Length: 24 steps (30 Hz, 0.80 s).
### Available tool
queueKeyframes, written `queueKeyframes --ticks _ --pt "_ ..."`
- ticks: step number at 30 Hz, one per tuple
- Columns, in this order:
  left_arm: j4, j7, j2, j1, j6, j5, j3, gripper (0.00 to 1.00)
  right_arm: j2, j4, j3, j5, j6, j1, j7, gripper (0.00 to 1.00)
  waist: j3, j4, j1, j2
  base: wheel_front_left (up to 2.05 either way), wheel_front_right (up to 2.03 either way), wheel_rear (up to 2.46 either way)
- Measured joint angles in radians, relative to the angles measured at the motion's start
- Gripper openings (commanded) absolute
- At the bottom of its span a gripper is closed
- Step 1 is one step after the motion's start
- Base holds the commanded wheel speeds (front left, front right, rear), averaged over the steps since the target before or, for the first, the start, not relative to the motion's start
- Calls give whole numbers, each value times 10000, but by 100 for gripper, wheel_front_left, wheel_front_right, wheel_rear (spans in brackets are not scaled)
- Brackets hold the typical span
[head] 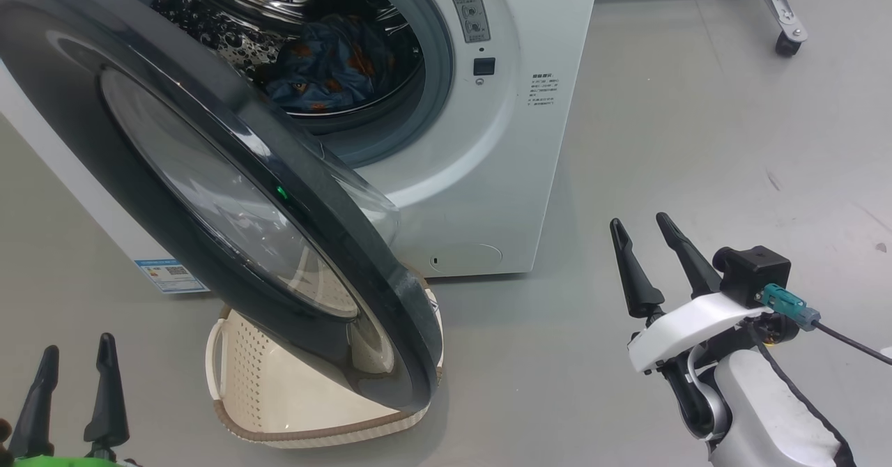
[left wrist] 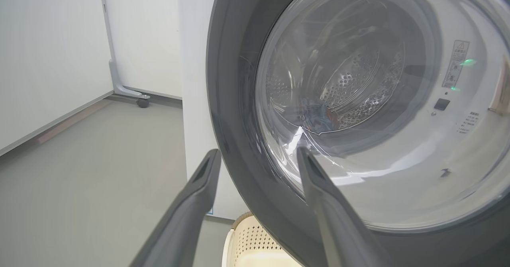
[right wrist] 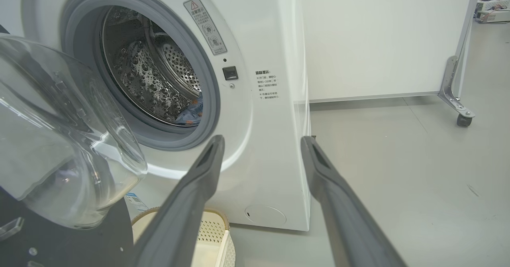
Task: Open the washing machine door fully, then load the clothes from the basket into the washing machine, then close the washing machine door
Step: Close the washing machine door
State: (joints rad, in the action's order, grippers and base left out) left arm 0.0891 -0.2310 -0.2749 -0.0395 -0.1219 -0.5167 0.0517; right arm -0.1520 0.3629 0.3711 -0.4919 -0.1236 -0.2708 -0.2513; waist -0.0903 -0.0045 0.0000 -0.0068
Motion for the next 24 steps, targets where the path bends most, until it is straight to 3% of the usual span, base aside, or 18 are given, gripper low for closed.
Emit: queueKeyframes --ticks 16,19,21,23,24 --pt "203 -88 -2 159 0 59 184 100 0 0 109 0 0 0 0 100 -29 6 0 0 0 0 0" --pt "245 -163 -2 159 0 58 213 100 0 0 113 0 0 0 0 79 -42 5 0 0 0 0 0" --pt "278 -163 -2 160 0 58 230 100 0 -2 119 0 0 0 0 49 -50 3 0 0 0 0 0" --pt "316 -163 -2 163 0 58 240 100 0 -2 121 0 0 0 0 30 -57 2 0 0 0 0 0" --pt "330 -163 -2 164 0 58 247 100 0 -4 121 0 0 0 0 14 -61 2 0 0 0 0 0"
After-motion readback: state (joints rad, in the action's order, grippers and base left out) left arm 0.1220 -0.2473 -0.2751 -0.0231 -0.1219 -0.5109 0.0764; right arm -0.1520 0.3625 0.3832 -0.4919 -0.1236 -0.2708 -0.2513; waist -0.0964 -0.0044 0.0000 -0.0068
